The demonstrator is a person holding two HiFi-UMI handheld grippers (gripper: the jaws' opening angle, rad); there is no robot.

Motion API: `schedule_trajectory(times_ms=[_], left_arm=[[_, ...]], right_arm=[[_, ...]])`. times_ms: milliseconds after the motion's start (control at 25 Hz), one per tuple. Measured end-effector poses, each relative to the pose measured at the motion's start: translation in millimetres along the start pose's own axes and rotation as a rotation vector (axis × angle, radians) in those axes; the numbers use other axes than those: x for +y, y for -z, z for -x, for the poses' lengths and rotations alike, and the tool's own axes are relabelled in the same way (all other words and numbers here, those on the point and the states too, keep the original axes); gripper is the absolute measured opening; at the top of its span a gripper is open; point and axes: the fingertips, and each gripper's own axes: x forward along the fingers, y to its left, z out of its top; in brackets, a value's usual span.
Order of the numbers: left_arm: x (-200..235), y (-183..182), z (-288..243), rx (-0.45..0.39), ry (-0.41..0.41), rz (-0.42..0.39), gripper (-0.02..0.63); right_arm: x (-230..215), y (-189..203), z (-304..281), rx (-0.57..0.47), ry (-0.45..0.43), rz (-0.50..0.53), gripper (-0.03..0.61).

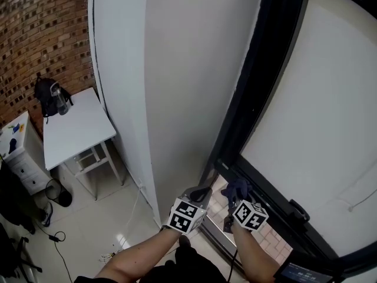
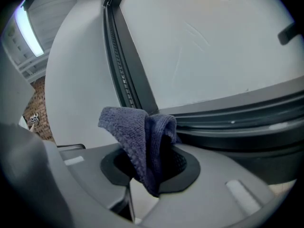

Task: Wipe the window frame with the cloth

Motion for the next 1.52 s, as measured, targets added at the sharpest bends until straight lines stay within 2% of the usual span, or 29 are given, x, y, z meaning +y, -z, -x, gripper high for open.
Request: schedule_trajectory(times_ms=[200,400,600,1040,1520], left_arm=[[14.5,-12.4,-3.4,-0.006,-0.022,-0.004,-0.008],[27.7,-1.7,-11.8,0.013,-0.038,0.002,-0.008],[33.7,-10.7,-10.1,-0.001,-0.047,0.001,-0.008],[34.0,-0.9,4.1,0.002,-0.077,0.028,-0.008],[52.3,0.0,10.5,0.007,-0.126,0.033,-0.008]], right_arm=[[19.8,-6.4,-20.4,0.013,-0.04,0.005,0.103],[32.1,3.7,-44.3,0.03,-0.082,-0.024,0.103],[40.8,0.4,-46.2,0.03,-0.087,-0.039,0.102],[58.8,13.9,-32.1,0.054,-0.152,-0.048,0.102],[73.1,11.6,-66.5,0.084,-0.185,-0.059,0.101]])
